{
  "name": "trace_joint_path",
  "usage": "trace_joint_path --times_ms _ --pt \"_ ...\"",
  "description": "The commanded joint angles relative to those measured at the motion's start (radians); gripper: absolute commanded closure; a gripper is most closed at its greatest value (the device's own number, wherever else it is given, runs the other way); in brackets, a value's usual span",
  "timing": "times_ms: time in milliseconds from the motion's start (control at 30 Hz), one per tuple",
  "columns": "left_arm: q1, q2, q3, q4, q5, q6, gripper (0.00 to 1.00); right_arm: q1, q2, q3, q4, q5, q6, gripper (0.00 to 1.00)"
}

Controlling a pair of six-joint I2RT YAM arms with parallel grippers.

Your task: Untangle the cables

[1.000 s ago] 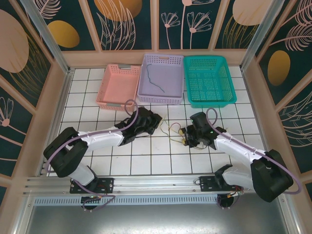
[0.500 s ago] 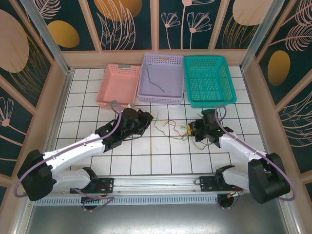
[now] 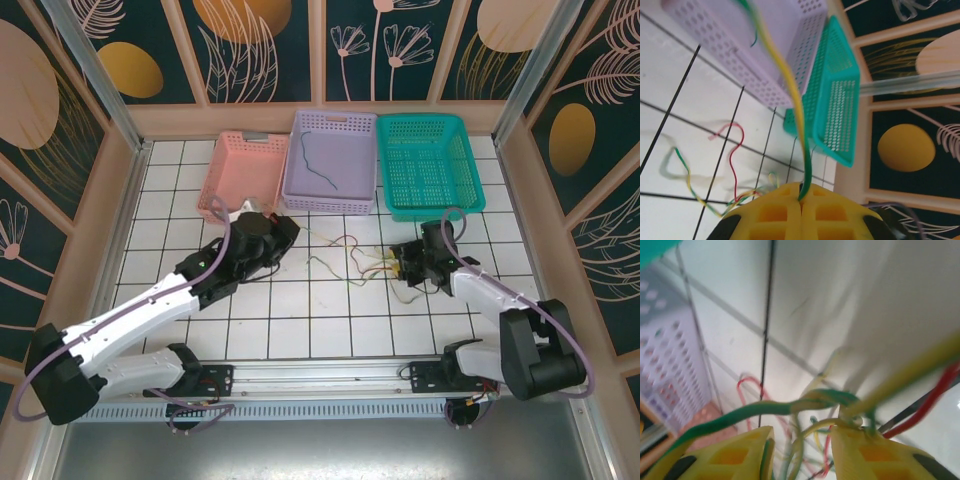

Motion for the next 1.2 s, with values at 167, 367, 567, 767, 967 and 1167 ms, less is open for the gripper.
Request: trace_joint_path --times_ms 167,367,567,767,967,1167 --pt "0.025 -0.071 0.040 0.046 -0.118 0.020 1.00 -0.031 0.051 -0.012 -0.117 0.172 -0.028 0.68" --pt "0.025 -0.124 0.147 -0.034 -0.261 0.124 1.00 -0.039 0.084 -0.009 -0.111 0.182 -0.045 0.65" --pt "0.028 -0.185 0.154 -0.005 -0.335 0.161 1.00 -0.053 0.122 -0.010 -0.106 0.204 -0.074 0.97" --pt "0.027 -0.191 0.155 0.006 -0.345 0.157 1.00 -0.054 0.139 -0.003 -0.097 0.207 -0.077 1.00" --pt "0.030 -0.198 0.231 0.048 -0.417 0.271 1.00 -0.059 0.155 0.007 -0.094 0.219 -0.088 1.00" --pt "0.030 -0.196 0.348 0.049 -0.512 0.380 1.00 -0.066 0.176 0.019 -0.097 0.223 -0.097 1.00"
